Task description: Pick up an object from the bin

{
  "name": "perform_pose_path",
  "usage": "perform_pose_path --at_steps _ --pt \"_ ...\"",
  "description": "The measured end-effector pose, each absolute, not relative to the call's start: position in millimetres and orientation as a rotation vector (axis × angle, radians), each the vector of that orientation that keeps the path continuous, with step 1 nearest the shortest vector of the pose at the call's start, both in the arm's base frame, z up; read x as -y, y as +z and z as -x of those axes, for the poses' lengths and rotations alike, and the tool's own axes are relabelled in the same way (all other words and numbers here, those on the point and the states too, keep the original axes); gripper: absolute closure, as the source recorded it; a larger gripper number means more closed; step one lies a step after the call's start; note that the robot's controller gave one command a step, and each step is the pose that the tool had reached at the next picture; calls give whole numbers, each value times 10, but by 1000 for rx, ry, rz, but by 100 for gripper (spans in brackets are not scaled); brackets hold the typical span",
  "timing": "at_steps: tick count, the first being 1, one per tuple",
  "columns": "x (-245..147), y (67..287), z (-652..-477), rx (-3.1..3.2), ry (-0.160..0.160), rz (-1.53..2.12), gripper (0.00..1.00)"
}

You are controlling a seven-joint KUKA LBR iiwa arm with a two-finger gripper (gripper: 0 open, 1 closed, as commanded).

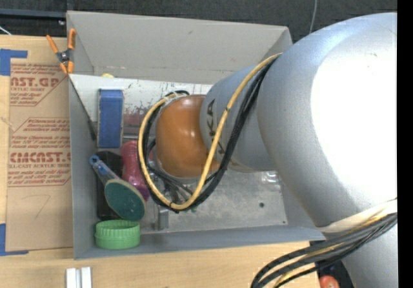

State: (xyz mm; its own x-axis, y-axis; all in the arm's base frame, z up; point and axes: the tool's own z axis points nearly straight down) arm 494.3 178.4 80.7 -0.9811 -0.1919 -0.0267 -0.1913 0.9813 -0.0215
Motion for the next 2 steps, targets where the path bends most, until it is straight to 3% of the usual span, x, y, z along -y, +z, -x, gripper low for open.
perform_pose_path --at_steps 1,2 --pt "-1702 959 -4878 -3112 -17 310 0" --pt "-2341 773 -4961 -3073 -21 368 0"
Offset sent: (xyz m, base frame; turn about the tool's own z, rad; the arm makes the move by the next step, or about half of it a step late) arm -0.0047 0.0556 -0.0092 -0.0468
